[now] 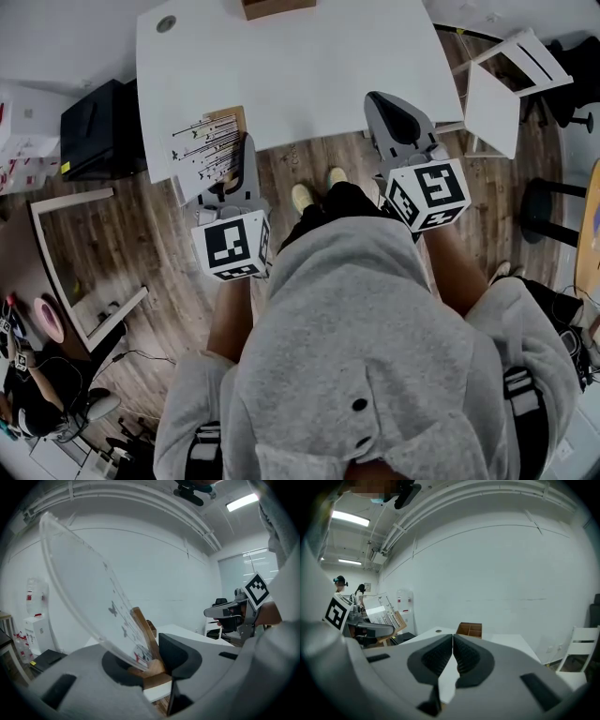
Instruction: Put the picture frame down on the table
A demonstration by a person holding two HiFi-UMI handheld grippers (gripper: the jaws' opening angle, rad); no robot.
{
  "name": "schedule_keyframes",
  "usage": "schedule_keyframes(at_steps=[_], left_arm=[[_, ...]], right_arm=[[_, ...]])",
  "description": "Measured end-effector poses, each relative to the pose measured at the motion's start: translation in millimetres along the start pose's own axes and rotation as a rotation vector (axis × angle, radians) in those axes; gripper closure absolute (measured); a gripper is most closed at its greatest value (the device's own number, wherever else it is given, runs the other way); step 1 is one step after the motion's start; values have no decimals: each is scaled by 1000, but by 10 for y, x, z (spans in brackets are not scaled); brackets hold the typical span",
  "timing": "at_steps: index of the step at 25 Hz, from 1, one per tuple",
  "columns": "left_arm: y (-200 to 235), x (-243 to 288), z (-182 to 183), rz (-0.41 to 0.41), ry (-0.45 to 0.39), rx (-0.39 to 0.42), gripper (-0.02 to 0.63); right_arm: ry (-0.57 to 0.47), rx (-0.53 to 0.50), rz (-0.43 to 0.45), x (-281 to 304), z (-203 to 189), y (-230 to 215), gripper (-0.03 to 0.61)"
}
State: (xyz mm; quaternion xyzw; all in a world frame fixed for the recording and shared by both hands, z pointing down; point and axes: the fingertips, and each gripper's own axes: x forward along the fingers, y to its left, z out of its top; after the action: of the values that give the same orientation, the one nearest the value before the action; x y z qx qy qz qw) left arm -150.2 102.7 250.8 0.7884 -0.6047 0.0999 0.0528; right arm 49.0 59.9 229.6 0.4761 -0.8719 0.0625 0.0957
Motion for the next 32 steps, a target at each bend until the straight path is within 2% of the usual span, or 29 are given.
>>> schedule_keyframes(at_steps=[16, 32], left_arm=[[49, 305, 62, 2, 16, 8, 497], [204, 1051, 195, 1, 41, 32, 497]], right_arm=[[-5, 2, -1, 242, 59, -226, 552], [0, 38, 4, 899, 100, -707, 552]])
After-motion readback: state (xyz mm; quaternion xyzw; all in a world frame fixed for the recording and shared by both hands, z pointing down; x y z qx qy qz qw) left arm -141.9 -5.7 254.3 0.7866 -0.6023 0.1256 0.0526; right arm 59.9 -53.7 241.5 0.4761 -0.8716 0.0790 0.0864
